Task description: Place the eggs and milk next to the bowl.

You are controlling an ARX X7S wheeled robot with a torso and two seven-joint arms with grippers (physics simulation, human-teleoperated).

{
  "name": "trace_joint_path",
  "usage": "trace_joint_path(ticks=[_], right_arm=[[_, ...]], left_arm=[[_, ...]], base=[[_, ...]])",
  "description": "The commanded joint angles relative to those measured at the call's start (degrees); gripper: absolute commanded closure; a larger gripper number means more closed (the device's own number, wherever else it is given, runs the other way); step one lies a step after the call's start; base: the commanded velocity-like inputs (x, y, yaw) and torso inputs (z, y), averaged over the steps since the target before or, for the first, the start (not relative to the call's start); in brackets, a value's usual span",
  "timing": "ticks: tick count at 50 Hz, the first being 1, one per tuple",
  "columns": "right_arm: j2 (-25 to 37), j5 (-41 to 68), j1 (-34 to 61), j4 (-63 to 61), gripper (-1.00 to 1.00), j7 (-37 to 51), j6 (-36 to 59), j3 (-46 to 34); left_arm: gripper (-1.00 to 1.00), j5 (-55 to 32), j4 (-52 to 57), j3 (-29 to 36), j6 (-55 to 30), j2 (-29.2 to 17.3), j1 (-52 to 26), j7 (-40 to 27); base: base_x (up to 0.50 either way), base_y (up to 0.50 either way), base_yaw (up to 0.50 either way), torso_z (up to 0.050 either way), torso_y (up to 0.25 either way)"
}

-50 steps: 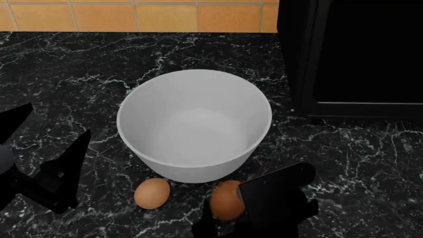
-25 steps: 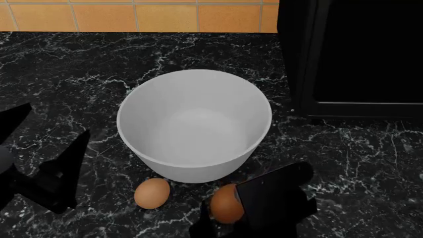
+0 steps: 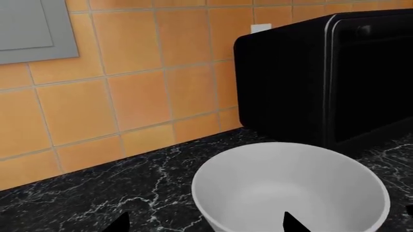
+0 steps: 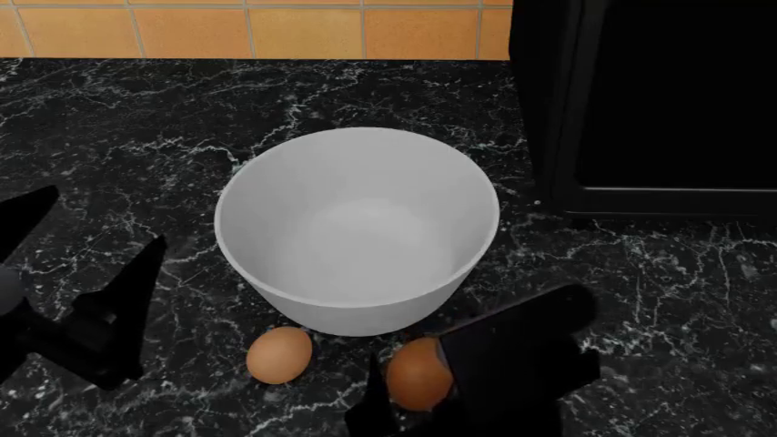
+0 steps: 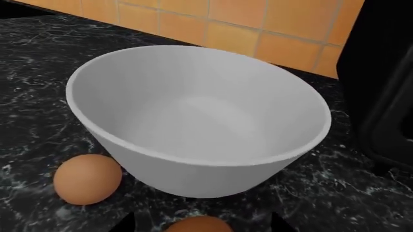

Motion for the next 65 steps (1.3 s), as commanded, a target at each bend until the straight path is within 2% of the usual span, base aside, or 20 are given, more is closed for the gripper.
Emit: trace_joint_path(ticks=[1, 19, 35, 53, 65], right_arm=[[1.7, 2.9, -0.8, -7.2, -1.00, 2.9, 3.4, 2.8], [4.6, 7.6, -4.3, -16.9, -1.00, 7.8, 6.5, 9.4], [5.7, 14.7, -3.3, -23.2, -1.00, 14.3, 10.9, 18.9], [6.1, 18.3, -3.4, -25.3, -1.00, 21.4, 12.6, 27.1], [6.3, 19.0, -5.3, -27.7, -1.00, 26.6, 14.1, 29.3]], left_arm=[[-1.00, 0.3, -0.6, 0.5, 0.3, 0.3, -0.3, 0.1], [-1.00, -0.1, -0.5, -1.2, 1.2, 0.2, 0.8, -1.0], [-1.00, -1.4, 1.5, -5.7, 2.3, 0.3, 3.6, -4.7], [-1.00, -0.5, 0.9, -5.8, 3.8, 0.3, 4.2, -4.6], [-1.00, 0.1, 0.1, -5.3, 4.5, 0.5, 4.2, -4.3]], base=[[0.00, 0.00, 0.00, 0.000, 0.000], [0.00, 0.00, 0.00, 0.000, 0.000], [0.00, 0.00, 0.00, 0.000, 0.000], [0.00, 0.00, 0.00, 0.000, 0.000], [0.00, 0.00, 0.00, 0.000, 0.000]])
